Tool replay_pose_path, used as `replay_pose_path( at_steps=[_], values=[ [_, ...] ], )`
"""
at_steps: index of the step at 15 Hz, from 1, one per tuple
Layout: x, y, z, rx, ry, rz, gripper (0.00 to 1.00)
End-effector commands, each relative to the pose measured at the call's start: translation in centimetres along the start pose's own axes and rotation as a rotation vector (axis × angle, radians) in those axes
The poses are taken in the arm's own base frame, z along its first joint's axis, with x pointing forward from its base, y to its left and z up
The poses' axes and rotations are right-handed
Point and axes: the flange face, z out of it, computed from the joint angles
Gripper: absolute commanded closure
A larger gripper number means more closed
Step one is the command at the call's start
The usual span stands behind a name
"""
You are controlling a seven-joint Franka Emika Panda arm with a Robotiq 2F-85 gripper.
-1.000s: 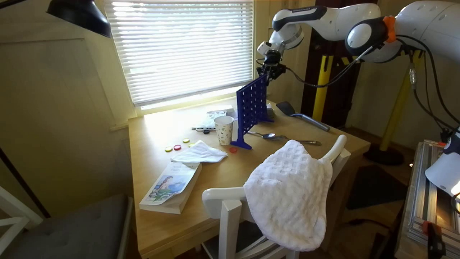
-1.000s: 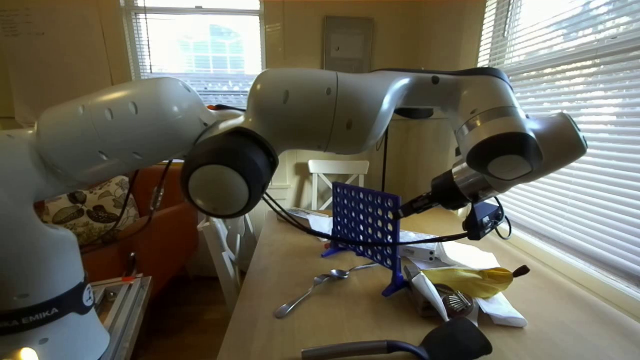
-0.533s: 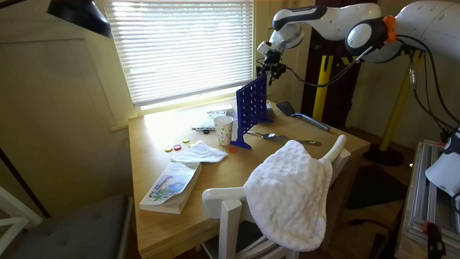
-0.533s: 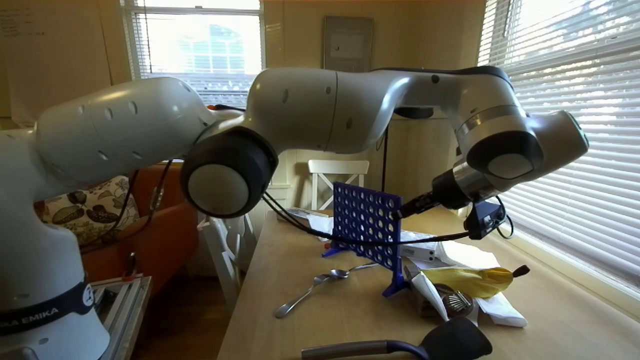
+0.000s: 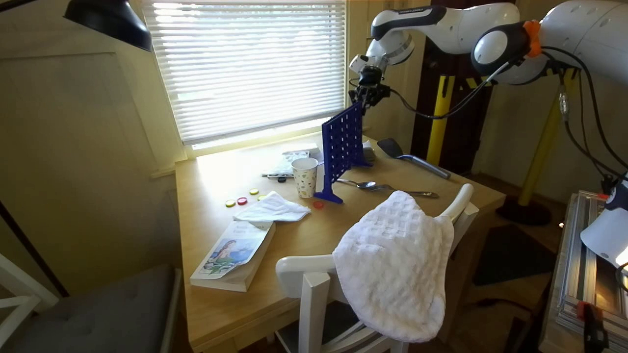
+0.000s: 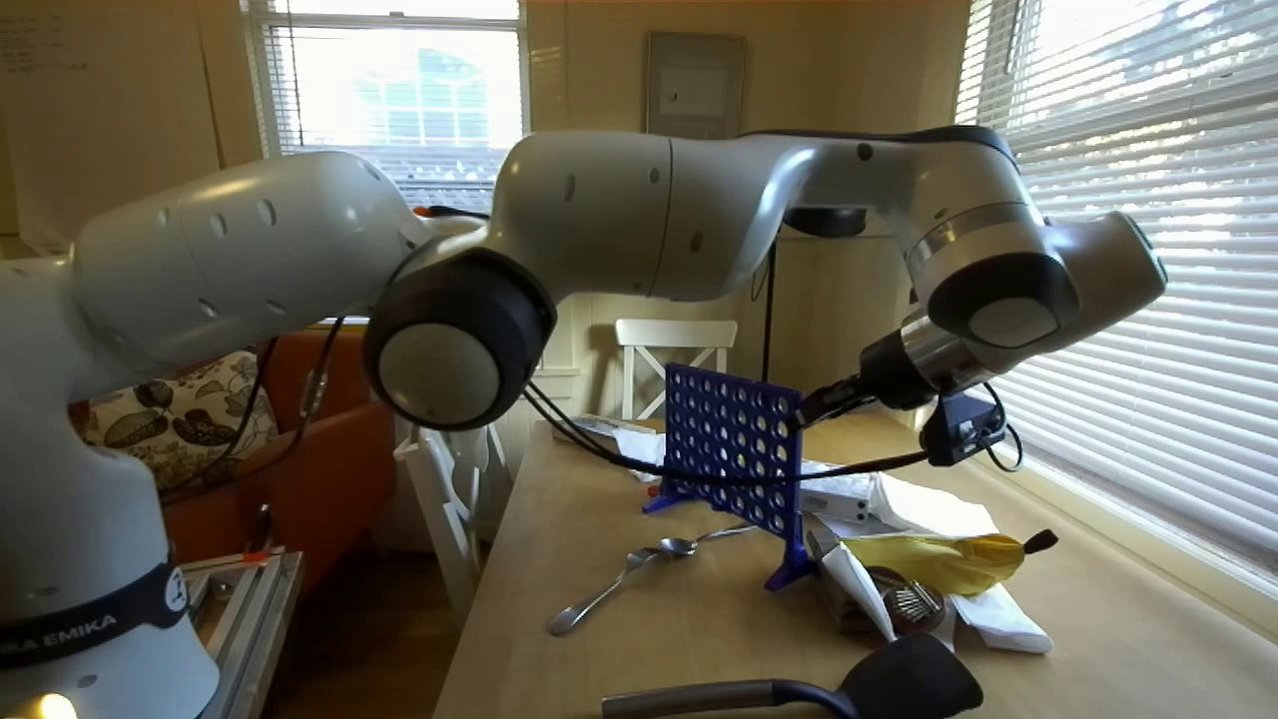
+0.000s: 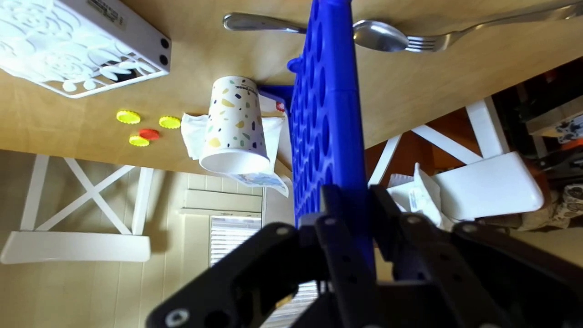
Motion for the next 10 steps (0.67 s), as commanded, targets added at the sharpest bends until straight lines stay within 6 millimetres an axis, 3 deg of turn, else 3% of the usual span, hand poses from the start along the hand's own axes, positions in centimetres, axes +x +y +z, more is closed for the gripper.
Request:
replay_pose_path(
  at_steps=[1, 10],
  values=[
    [1.5, 0.5, 0.2, -0.003, 0.026, 0.090, 0.98],
    [3.0, 3.2, 1.2, -0.109, 0.090, 0.283, 0.95]
  ],
)
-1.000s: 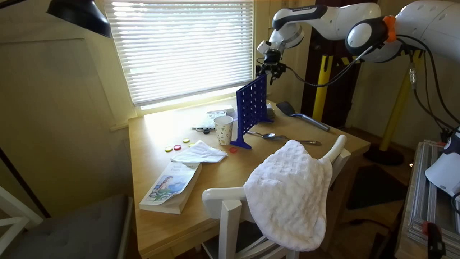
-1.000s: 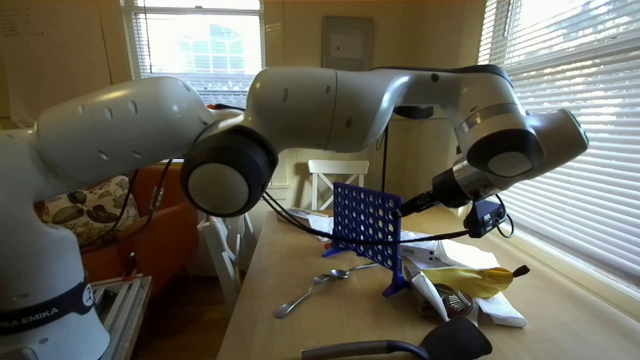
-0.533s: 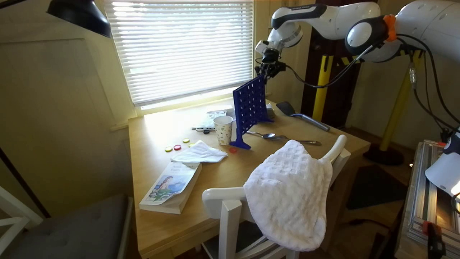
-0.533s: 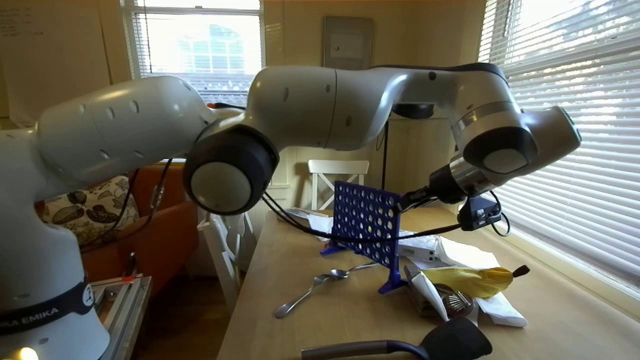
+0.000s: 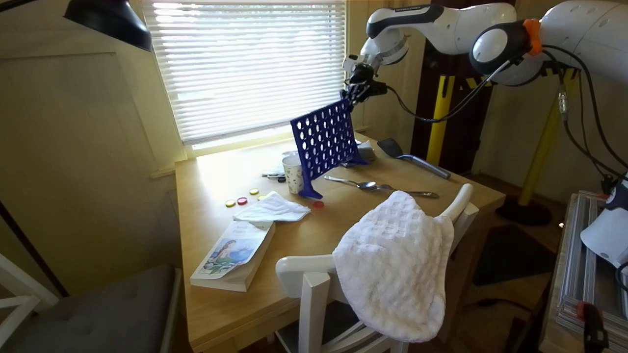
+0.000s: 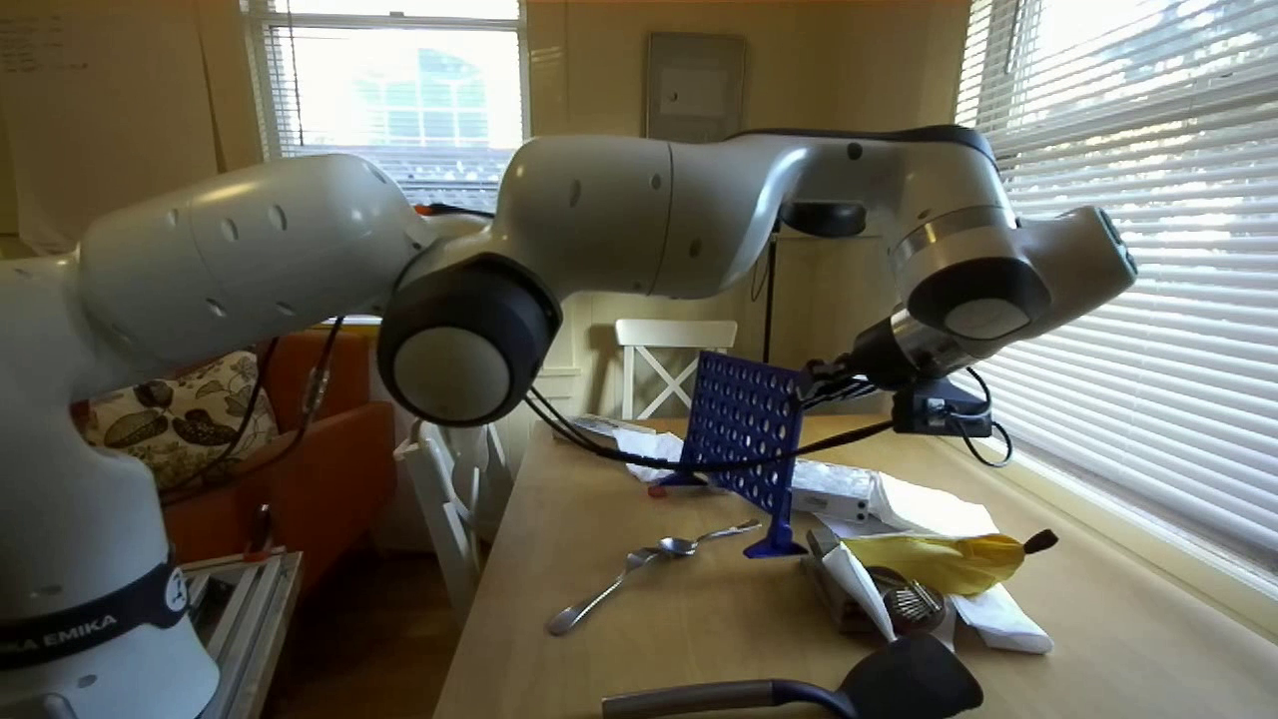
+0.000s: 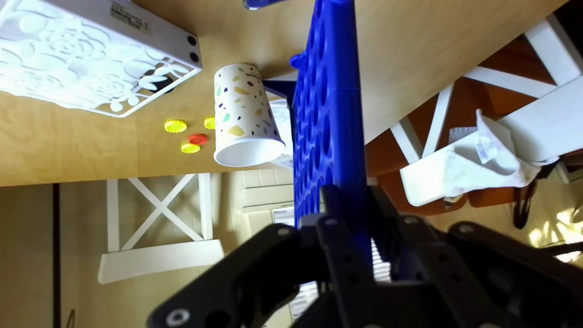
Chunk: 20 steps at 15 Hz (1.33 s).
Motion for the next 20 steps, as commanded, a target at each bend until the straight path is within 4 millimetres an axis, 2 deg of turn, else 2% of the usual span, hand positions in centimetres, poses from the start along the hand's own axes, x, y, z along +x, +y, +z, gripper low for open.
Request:
replay_pose_path(
  at_steps=[1, 10, 17, 18, 20],
  values=[
    [1.1, 0.8, 0.6, -0.033, 0.057, 0.056, 0.95],
    [2.5, 1.3, 3.0, 0.003, 0.000, 0.058, 0.95],
    [1.6, 0.8, 3.0, 0.046, -0.077, -0.010, 0.95],
    [1.4, 0.6, 2.9, 0.053, -0.078, -0.023, 0.56],
    [1.1, 0.4, 2.9, 0.066, -0.091, -0.034, 0.50]
  ],
)
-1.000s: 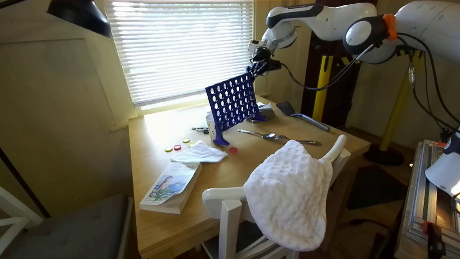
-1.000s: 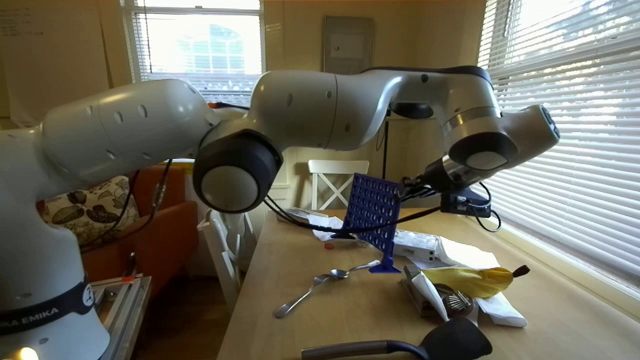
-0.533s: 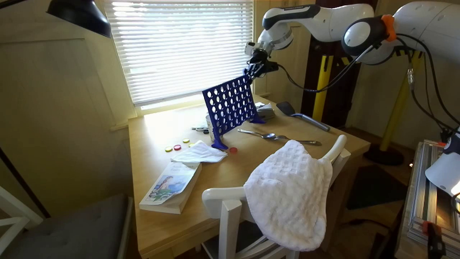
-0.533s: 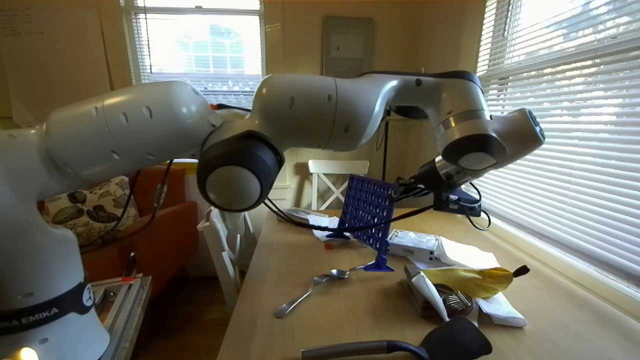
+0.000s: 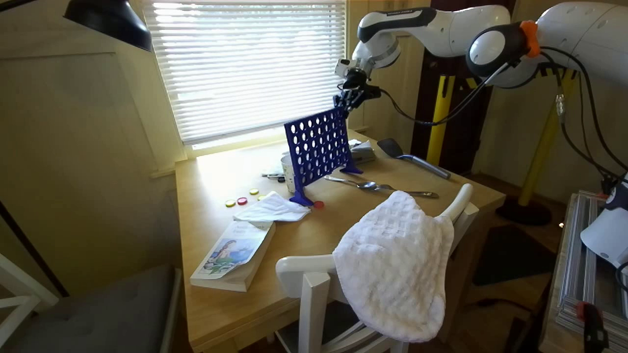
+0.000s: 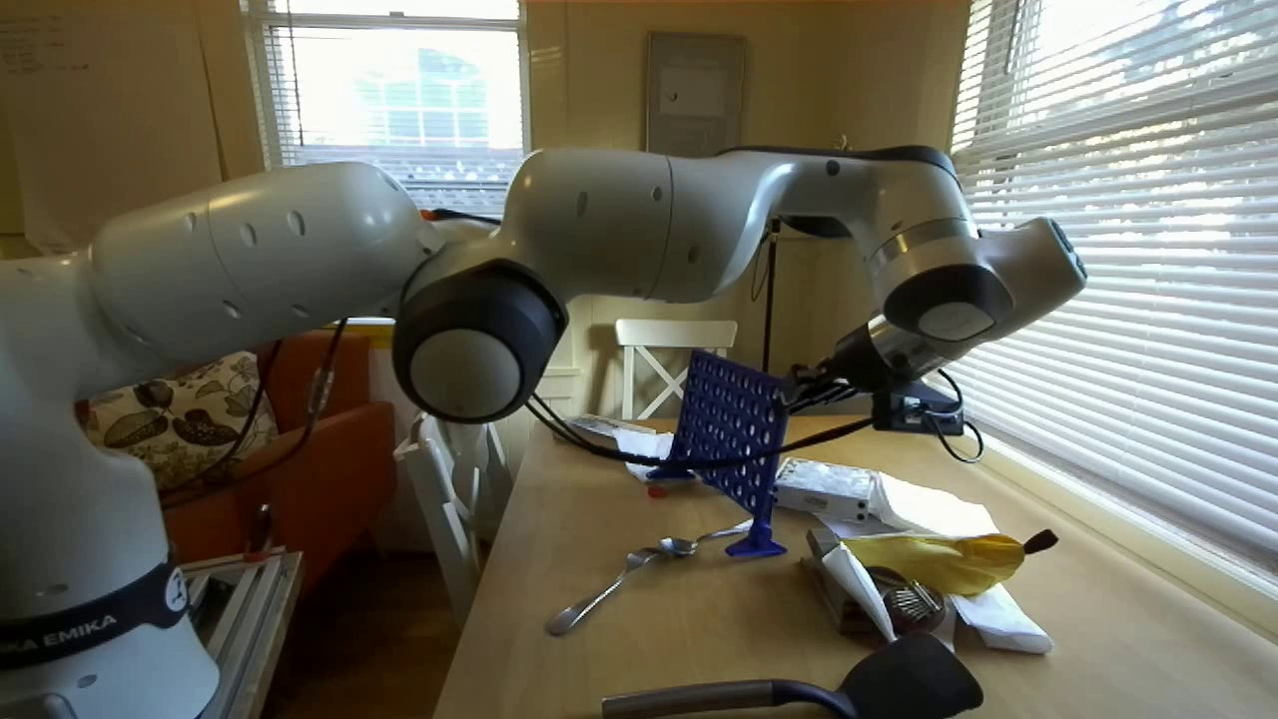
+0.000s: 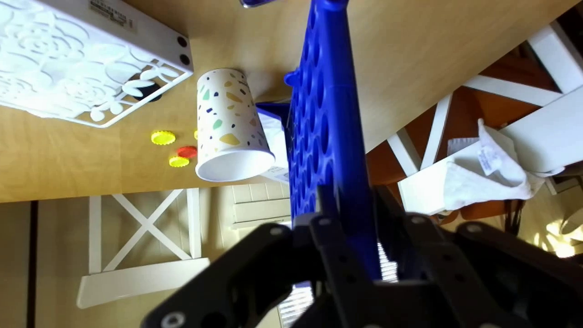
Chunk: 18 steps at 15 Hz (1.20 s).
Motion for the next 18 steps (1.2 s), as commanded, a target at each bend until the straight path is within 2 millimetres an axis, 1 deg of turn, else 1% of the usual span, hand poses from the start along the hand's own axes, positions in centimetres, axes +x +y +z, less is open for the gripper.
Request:
replay_pose_path(
  at_steps=[1, 4, 5, 7, 10, 12, 14, 16, 18],
  values=[
    [-0.3, -0.7, -0.4, 0.037, -0.049, -0.033, 0.42],
    [0.1, -1.3, -1.0, 0.054, -0.067, -0.023, 0.21],
    [0.4, -1.6, -1.3, 0.066, -0.078, -0.020, 0.13],
    [1.7, -2.5, -2.2, 0.096, -0.155, -0.031, 0.00],
    [3.4, -4.0, -4.0, 0.136, -0.290, -0.058, 0.00],
    [5.1, -4.9, -5.2, 0.146, -0.378, -0.072, 0.00],
    [7.3, -5.6, -6.5, 0.146, -0.460, -0.114, 0.00],
    [9.7, -6.2, -7.6, 0.124, -0.498, -0.168, 0.00],
    [12.4, -6.6, -9.0, 0.064, -0.507, -0.217, 0.00]
  ],
)
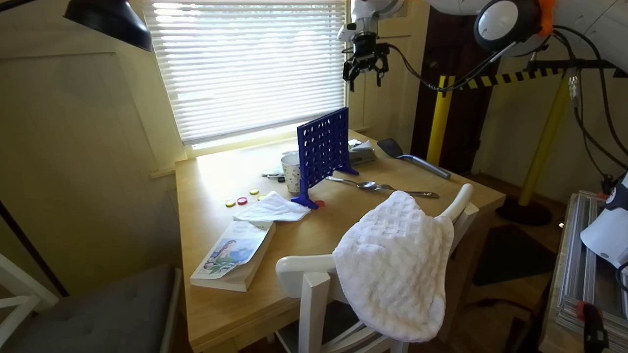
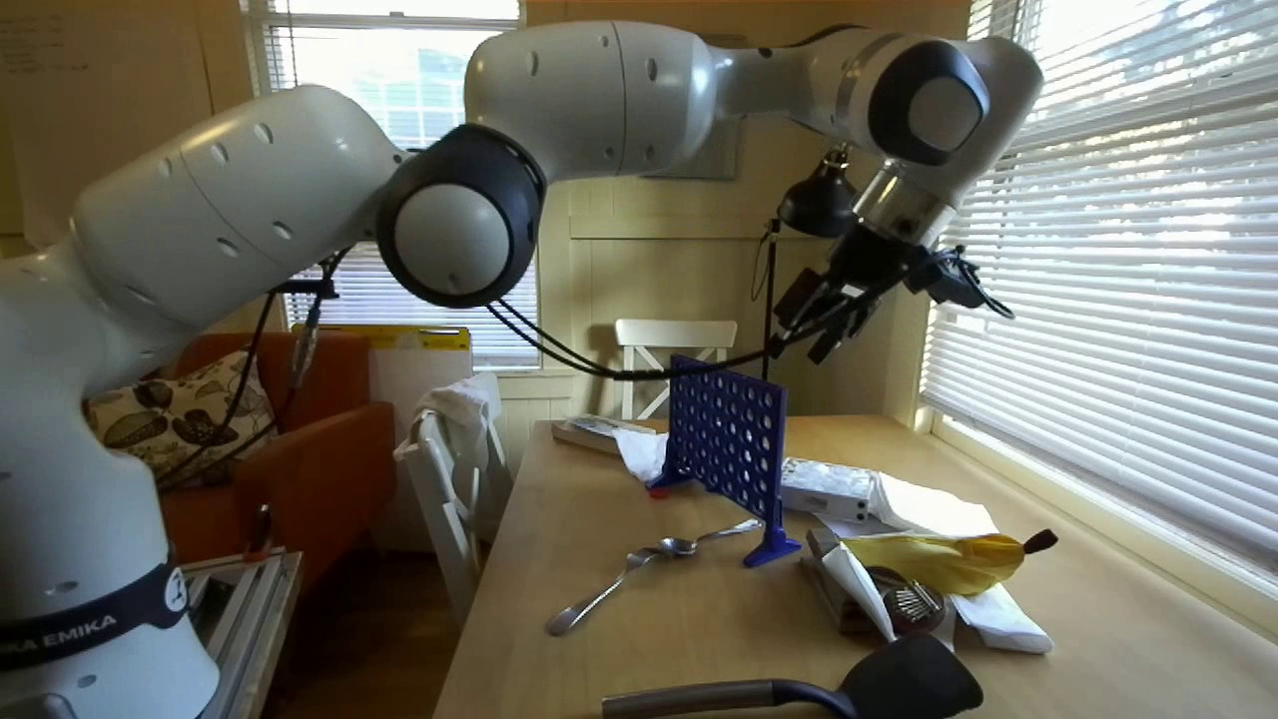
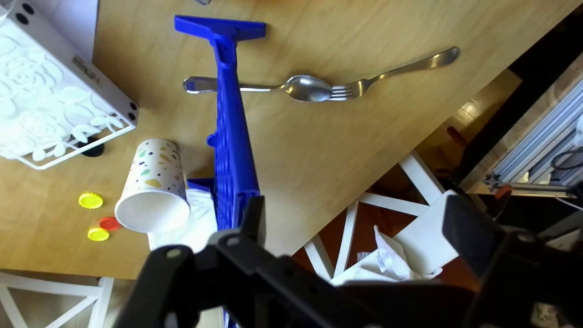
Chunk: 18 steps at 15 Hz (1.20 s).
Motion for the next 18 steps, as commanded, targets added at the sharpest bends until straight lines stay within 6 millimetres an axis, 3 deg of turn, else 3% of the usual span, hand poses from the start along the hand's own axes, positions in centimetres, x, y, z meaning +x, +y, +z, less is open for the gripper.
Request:
replay_pose_path(
  at_steps=[1, 5, 7, 8, 11, 13, 18],
  values=[
    [3.2, -0.9, -4.4, -0.102, -0.051, -0.057, 0.00],
    [5.8, -1.8, -9.4, -0.300, 0.057, 0.009, 0.00],
    [6.0, -2.2, -11.2, -0.372, 0.095, 0.078, 0.00],
    [6.1, -1.8, -9.8, -0.314, 0.046, 0.028, 0.00],
    [5.9, -2.3, -11.0, -0.354, 0.066, 0.065, 0.00],
    [4.7, -2.2, -11.2, -0.388, 0.143, 0.102, 0.00],
    [3.1, 2.5, -8.7, -0.513, 0.261, 0.345, 0.00]
  ],
)
